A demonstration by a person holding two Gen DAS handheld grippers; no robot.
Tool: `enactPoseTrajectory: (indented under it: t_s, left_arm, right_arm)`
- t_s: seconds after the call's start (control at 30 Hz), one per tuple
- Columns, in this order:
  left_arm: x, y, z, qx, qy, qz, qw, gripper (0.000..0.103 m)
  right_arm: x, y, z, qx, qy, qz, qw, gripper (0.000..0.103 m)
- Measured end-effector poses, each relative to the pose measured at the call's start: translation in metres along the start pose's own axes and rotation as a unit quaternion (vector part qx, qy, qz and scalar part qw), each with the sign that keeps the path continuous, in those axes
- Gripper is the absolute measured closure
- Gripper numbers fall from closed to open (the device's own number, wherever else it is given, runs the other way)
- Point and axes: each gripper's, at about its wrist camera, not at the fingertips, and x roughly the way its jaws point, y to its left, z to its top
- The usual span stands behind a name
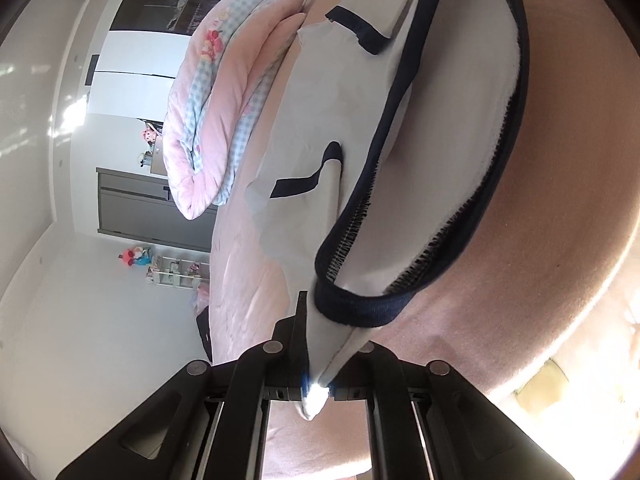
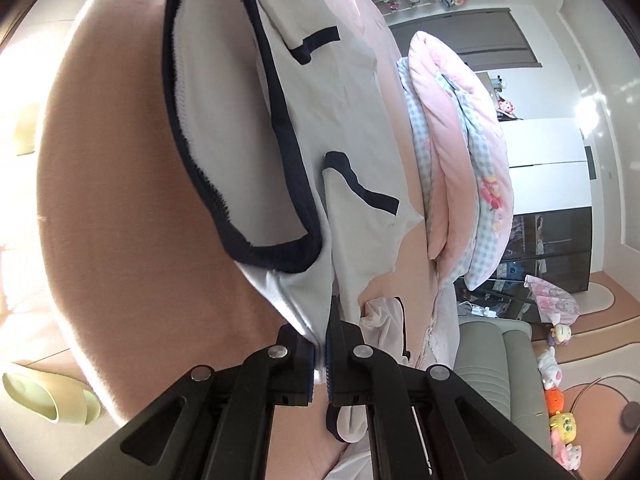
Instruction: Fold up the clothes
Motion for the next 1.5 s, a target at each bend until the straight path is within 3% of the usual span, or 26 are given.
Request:
enactPoseTrajectory:
  t_s: [0.27, 0.3, 0.4, 0.47, 0.57, 0.8, 1.03, 1.27, 1.3, 1.37, 1.4, 1.5]
  left_arm:
    - [0.004, -0.012, -0.001, 0.021, 0.000, 0.004, 0.9998, 0.097]
    - [0.002, -0.013, -0.002, 0.021, -0.002, 0.004, 0.9998, 0.096]
    - [0.005, -0.013, -0.005, 0.021, 0.000, 0.002, 0.9998, 0.095]
    - [0.007, -0.014, -0.006, 0.019, 0.005, -0.002, 0.9998, 0.095]
    - [0.007, -0.017, -0.007, 0.024, 0.016, -0.001, 0.9996, 0.095]
    - [0.007, -0.031, -0.011, 0.082, -0.001, 0.068, 0.9943, 0.095]
    - [0.005, -0.017, -0.005, 0.031, 0.018, 0.023, 0.9991, 0.095]
    - [0.003, -0.021, -0.003, 0.035, 0.018, 0.027, 0.9989, 0.095]
    - [0.003, -0.021, -0.003, 0.034, 0.017, 0.028, 0.9989, 0.095]
    - [0.003, -0.021, -0.002, 0.031, 0.014, 0.033, 0.9989, 0.095]
    - [0.002, -0.020, -0.001, 0.029, 0.012, 0.037, 0.9988, 0.095]
    - [-0.003, -0.013, 0.001, 0.015, 0.001, 0.043, 0.9989, 0.095]
  right_arm:
    - [0.020, 0.009, -0.002, -0.008, 0.028, -0.041, 0.999, 0.098]
    - [0.022, 0.010, -0.003, -0.009, 0.029, -0.048, 0.998, 0.091]
    - [0.024, 0.020, -0.004, -0.038, 0.019, -0.076, 0.996, 0.051]
    - [0.024, 0.024, -0.005, -0.052, 0.001, -0.099, 0.994, 0.049]
    - [0.029, 0.021, -0.004, -0.043, 0.006, -0.095, 0.995, 0.048]
    - [0.045, 0.014, -0.002, -0.037, 0.018, -0.120, 0.992, 0.047]
    - [0.056, 0.022, 0.006, -0.070, 0.010, -0.162, 0.984, 0.046]
    - [0.072, 0.020, 0.016, -0.078, 0.023, -0.173, 0.981, 0.047]
    - [0.072, 0.022, 0.016, -0.083, 0.026, -0.168, 0.982, 0.051]
    - [0.075, 0.029, 0.015, -0.091, 0.039, -0.125, 0.987, 0.072]
    - [0.078, 0.032, 0.015, -0.095, 0.047, -0.099, 0.989, 0.094]
    - [0.081, 0.032, 0.015, -0.096, 0.054, -0.071, 0.991, 0.097]
